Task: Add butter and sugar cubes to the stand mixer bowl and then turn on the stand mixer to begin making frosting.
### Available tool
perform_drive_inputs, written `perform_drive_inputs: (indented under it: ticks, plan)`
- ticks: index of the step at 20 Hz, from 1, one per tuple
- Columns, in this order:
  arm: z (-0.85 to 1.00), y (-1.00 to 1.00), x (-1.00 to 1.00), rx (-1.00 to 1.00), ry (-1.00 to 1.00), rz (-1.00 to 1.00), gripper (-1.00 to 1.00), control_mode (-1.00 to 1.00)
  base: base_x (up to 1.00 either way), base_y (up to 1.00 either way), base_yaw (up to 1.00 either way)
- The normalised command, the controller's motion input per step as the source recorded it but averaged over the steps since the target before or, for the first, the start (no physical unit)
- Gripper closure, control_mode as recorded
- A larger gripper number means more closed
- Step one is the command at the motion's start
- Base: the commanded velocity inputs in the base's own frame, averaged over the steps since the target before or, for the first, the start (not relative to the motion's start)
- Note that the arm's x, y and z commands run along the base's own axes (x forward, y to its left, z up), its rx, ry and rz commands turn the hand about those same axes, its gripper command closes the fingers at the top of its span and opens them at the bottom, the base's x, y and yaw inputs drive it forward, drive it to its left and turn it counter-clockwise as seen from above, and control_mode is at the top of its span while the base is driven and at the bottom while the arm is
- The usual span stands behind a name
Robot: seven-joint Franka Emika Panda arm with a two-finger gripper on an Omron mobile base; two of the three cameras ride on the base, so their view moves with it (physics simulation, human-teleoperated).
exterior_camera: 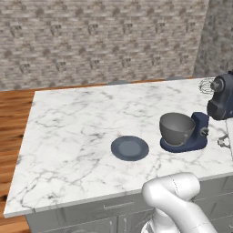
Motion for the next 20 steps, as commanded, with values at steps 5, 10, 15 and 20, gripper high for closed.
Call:
perform_drive_inputs:
  ticks: [5,10,15,20]
  plan:
    - [0.76,0.24,0.05,-0.26,-0.04,-0.02,1.00,-1.00,0.00,0.00,0.00]
    - [0.67,0.35,0.20,-0.27,0.00,0.00,1.00,-1.00,0.00,0.00,0.00]
    - [0.39,0.57,0.31,-0.26,0.01,0.00,1.00,-1.00,0.00,0.00,0.00]
    - [0.03,0.44,0.55,-0.22,0.03,0.00,1.00,-1.00,0.00,0.00,0.00]
